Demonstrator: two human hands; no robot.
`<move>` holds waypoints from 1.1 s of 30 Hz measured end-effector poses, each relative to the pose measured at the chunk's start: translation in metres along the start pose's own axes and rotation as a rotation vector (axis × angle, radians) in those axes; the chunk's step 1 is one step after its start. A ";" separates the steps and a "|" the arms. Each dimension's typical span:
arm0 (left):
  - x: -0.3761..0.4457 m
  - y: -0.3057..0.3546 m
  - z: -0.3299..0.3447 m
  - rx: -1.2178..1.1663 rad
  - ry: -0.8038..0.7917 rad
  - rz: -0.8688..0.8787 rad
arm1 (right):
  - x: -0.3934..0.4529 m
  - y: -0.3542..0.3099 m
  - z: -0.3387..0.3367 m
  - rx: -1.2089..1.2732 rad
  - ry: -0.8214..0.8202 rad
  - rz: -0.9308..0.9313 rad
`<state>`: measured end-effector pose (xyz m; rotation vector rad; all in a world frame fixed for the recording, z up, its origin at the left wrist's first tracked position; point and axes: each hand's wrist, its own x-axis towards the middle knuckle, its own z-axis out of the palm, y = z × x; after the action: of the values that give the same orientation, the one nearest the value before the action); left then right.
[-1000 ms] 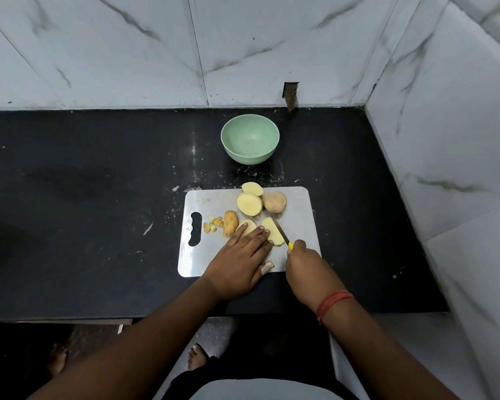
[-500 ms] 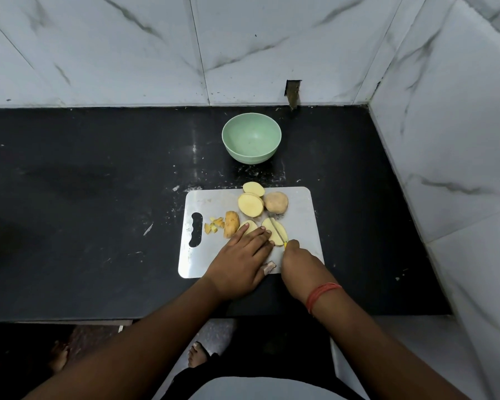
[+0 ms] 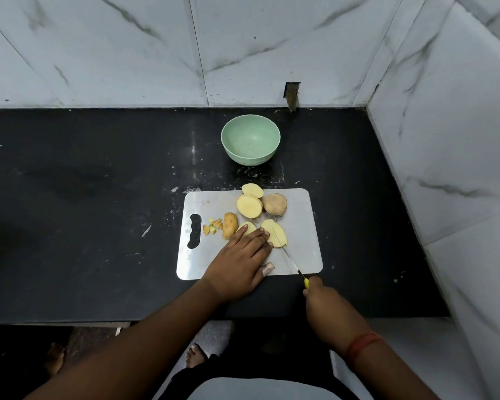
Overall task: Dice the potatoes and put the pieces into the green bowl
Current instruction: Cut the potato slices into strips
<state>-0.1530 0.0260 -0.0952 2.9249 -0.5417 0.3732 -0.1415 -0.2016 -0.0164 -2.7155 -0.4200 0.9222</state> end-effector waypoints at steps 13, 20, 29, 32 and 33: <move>-0.002 0.001 0.001 -0.047 0.005 -0.019 | 0.035 -0.040 -0.029 -0.085 0.108 -0.087; -0.002 -0.001 0.002 -0.052 0.016 -0.015 | 0.047 -0.048 -0.029 -0.150 0.059 -0.072; -0.001 -0.001 0.000 -0.015 0.027 -0.010 | 0.044 -0.046 -0.024 -0.151 0.003 -0.031; -0.001 0.000 0.000 -0.006 0.028 -0.014 | 0.032 -0.033 -0.017 -0.132 -0.007 -0.027; 0.000 0.000 0.000 -0.005 0.023 -0.016 | 0.028 -0.028 -0.014 -0.132 -0.008 -0.027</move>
<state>-0.1533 0.0265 -0.0950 2.9147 -0.5153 0.4025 -0.1167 -0.1680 -0.0120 -2.8173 -0.5356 0.9297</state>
